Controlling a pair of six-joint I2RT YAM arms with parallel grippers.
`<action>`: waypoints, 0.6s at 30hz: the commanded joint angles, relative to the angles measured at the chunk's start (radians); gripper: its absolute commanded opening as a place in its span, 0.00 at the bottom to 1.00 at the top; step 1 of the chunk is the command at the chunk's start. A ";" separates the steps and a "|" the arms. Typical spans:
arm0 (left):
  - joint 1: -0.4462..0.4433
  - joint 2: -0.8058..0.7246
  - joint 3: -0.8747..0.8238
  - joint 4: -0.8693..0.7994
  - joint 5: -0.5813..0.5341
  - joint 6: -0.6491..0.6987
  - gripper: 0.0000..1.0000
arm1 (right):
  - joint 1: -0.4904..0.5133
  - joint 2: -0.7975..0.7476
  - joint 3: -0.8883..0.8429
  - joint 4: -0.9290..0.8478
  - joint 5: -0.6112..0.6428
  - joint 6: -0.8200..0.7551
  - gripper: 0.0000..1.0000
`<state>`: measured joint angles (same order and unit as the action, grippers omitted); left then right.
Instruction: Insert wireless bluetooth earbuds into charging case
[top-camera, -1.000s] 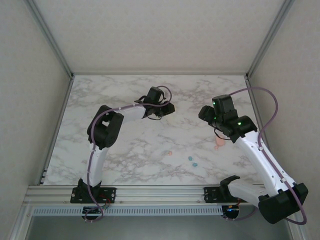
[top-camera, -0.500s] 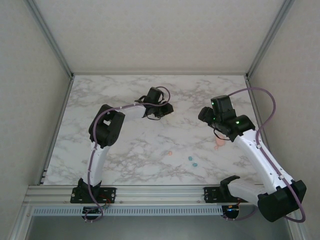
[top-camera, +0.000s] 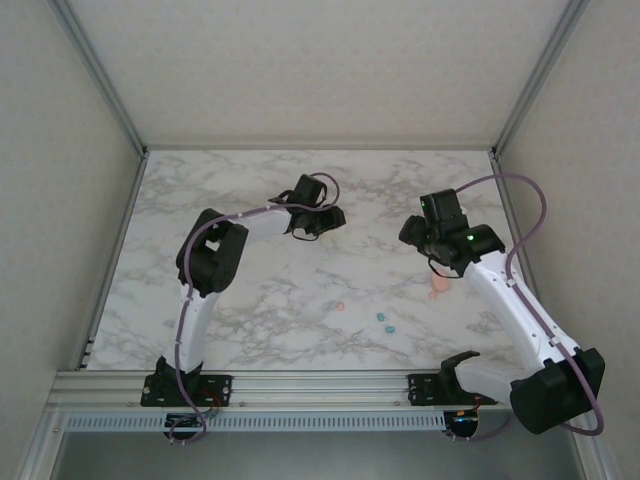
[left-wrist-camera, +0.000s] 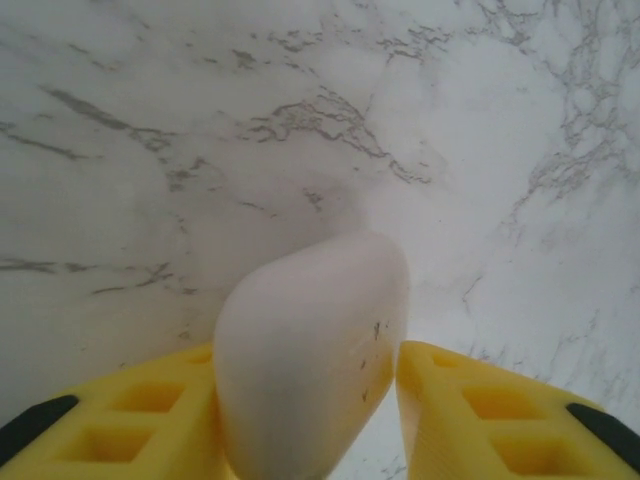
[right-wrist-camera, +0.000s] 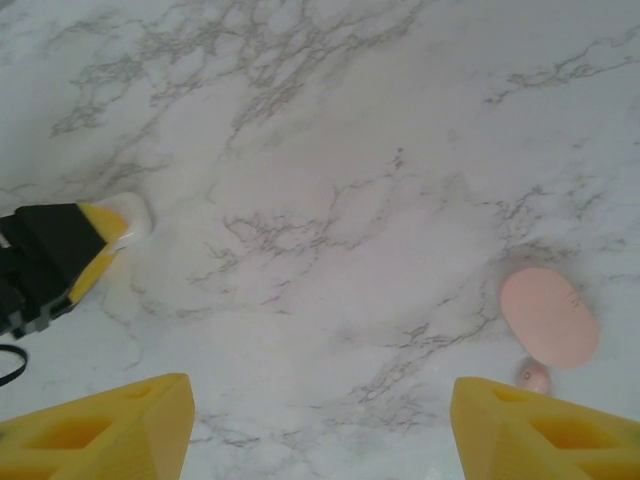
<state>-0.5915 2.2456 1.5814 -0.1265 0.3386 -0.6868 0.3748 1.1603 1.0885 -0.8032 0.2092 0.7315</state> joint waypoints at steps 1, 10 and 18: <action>0.016 -0.053 0.009 -0.114 -0.075 0.048 0.47 | -0.055 0.011 -0.031 -0.020 -0.011 -0.025 0.71; 0.033 -0.172 -0.103 -0.096 -0.089 0.116 0.62 | -0.340 0.032 -0.168 0.065 -0.226 -0.062 0.75; 0.038 -0.377 -0.294 0.010 -0.109 0.157 0.63 | -0.413 0.142 -0.191 0.053 -0.244 -0.165 0.76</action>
<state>-0.5591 1.9530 1.3361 -0.1623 0.2516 -0.5648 -0.0368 1.2537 0.9016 -0.7433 -0.0097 0.6312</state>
